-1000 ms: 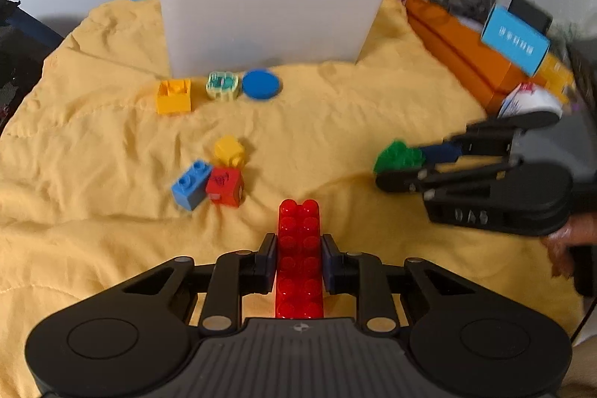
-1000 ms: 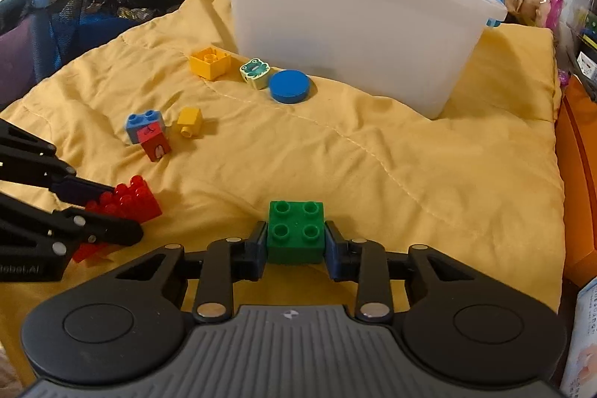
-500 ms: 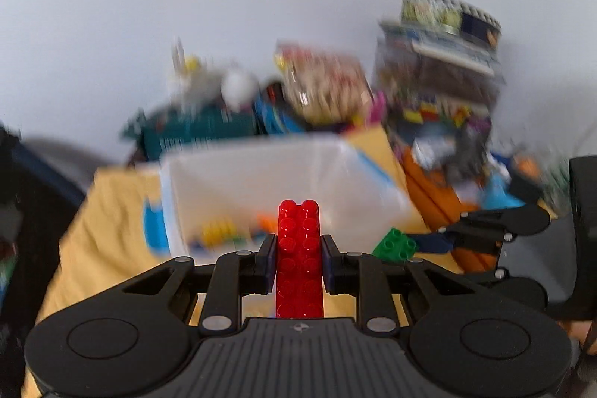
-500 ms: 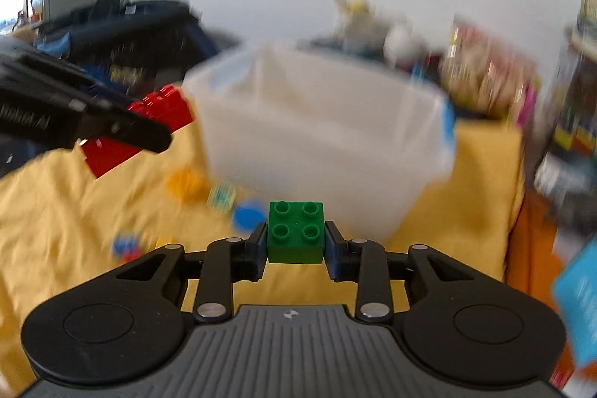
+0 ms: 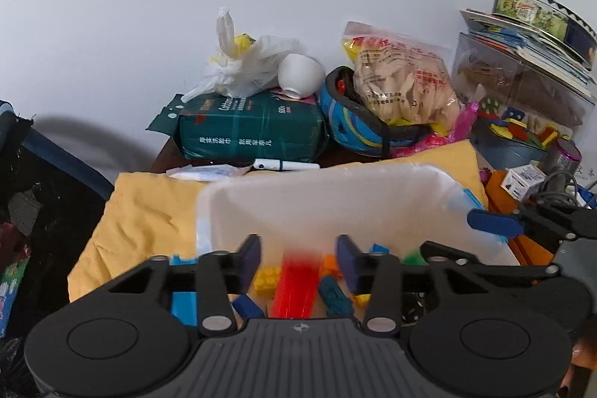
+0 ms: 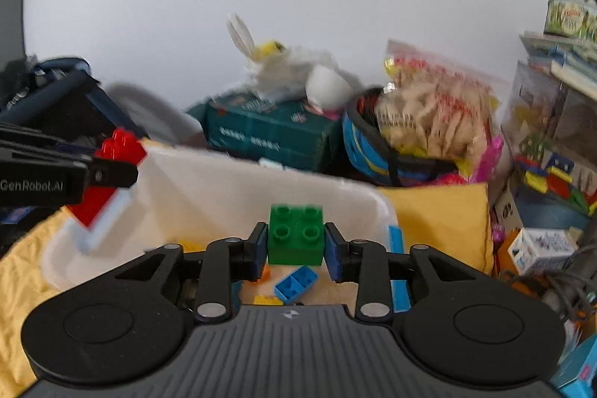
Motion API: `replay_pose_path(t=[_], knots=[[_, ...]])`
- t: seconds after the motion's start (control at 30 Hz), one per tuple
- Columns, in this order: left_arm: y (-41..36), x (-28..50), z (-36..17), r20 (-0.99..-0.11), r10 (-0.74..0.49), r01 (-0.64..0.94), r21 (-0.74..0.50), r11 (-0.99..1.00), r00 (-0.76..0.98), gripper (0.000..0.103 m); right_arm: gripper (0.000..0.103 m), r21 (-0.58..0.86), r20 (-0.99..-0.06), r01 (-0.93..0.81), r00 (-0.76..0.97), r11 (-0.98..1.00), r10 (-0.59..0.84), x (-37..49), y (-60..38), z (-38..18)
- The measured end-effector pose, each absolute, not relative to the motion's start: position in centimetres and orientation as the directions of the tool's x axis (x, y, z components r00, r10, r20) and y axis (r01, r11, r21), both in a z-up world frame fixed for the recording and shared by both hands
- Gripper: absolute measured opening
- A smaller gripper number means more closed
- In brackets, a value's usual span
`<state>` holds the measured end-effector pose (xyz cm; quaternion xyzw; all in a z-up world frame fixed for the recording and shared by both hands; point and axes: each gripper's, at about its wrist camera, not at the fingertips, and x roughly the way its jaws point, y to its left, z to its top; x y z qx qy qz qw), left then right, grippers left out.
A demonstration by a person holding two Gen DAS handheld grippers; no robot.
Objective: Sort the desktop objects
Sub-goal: 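Grasp the long red brick with the left tool while the right tool grasps the green brick, then grasp the small blue brick with the left tool while the right tool grasps the red brick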
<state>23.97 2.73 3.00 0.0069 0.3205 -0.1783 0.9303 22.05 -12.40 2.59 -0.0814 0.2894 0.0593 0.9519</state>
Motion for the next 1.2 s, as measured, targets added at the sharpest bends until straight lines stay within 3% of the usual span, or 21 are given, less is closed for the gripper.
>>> replay_pose_path(t=[0.03, 0.13, 0.2, 0.3, 0.37, 0.47, 0.73, 0.87, 0.97, 1.1, 1.13, 1.17, 1.2], knots=[[2.9, 23.2, 2.9, -0.585, -0.340, 0.352, -0.098, 0.931, 0.736, 0.054, 0.056, -0.157, -0.576, -0.170, 0.816, 0.973, 0.050, 22.3, -12.1, 1.9], [4.0, 20.6, 3.2, -0.550, -0.341, 0.351, -0.092, 0.932, 0.763, 0.062, 0.058, -0.258, -0.541, -0.207, 0.840, 0.944, 0.036, 20.7, -11.4, 1.0], [5.3, 18.9, 3.4, -0.529, -0.368, 0.358, -0.125, 0.925, 0.765, 0.062, 0.068, -0.249, -0.528, -0.228, 0.846, 0.941, 0.065, 19.2, -11.5, 0.9], [7.3, 15.4, 2.9, -0.510, -0.380, 0.363, -0.137, 0.922, 0.772, 0.065, 0.071, -0.233, -0.506, -0.254, 0.856, 0.939, 0.106, 16.4, -12.2, 0.2], [8.2, 13.1, 1.8, -0.530, -0.357, 0.353, -0.112, 0.929, 0.769, 0.065, 0.073, -0.213, -0.473, -0.251, 0.872, 0.944, 0.125, 14.3, -13.0, 0.0], [8.8, 9.9, -0.8, -0.586, -0.355, 0.372, -0.096, 0.923, 0.729, 0.065, 0.073, -0.168, -0.494, -0.270, 0.855, 0.948, 0.156, 11.6, -13.6, -0.4], [8.7, 5.4, -7.3, -0.715, -0.373, 0.400, -0.141, 0.905, 0.591, 0.063, 0.069, -0.062, -0.633, -0.301, 0.749, 0.952, 0.195, 7.1, -13.8, -4.8], [8.5, 4.9, -8.7, -0.734, -0.329, 0.415, -0.071, 0.907, 0.594, 0.053, 0.070, -0.042, -0.689, -0.321, 0.695, 0.946, 0.205, 5.5, -13.4, -7.0], [8.7, 5.6, -9.0, -0.738, -0.274, 0.424, 0.018, 0.906, 0.617, 0.052, 0.070, -0.057, -0.704, -0.343, 0.680, 0.937, 0.206, 4.6, -13.1, -7.6], [9.1, 7.0, -9.6, -0.740, -0.279, 0.465, 0.050, 0.884, 0.611, 0.049, 0.071, -0.061, -0.702, -0.350, 0.681, 0.935, 0.209, 3.8, -12.8, -7.6], [9.0, 7.3, -9.8, -0.739, -0.285, 0.478, 0.056, 0.877, 0.610, 0.045, 0.071, -0.065, -0.700, -0.351, 0.683, 0.934, 0.208, 3.6, -12.8, -7.7], [8.9, 7.7, -10.1, -0.745, -0.293, 0.488, 0.049, 0.871, 0.599, 0.030, 0.071, -0.068, -0.700, -0.351, 0.684, 0.934, 0.206, 3.5, -12.7, -7.7], [8.7, 8.1, -10.4, -0.757, -0.302, 0.491, 0.028, 0.871, 0.579, 0.024, 0.071, -0.068, -0.700, -0.351, 0.684, 0.934, 0.206, 3.4, -12.7, -7.6]])
